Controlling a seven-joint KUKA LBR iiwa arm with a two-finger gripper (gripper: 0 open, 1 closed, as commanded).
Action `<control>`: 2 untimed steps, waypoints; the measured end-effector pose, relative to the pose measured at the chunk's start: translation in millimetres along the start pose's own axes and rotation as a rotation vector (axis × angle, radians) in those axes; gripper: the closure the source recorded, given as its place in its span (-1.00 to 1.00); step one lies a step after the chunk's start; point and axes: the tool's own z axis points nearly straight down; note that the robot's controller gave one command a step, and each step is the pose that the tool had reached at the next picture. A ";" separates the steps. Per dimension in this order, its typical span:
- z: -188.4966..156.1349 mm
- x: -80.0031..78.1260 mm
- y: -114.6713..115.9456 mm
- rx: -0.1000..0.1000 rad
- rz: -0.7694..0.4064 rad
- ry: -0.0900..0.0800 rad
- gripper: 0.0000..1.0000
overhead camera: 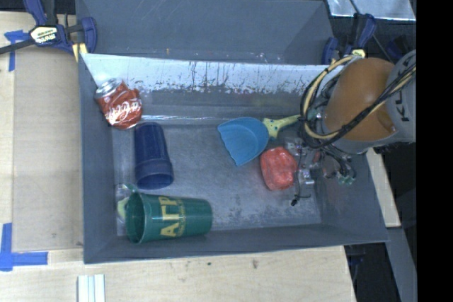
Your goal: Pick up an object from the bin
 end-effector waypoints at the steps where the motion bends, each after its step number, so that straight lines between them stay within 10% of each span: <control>1: 0.7 -0.3 -5.3 0.004 0.022 -0.001 1.00; 2: 3.6 7.6 -8.7 0.011 0.044 -0.019 1.00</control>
Offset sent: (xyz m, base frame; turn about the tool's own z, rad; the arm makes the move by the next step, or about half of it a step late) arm -0.0169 -0.0017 -0.0112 0.0446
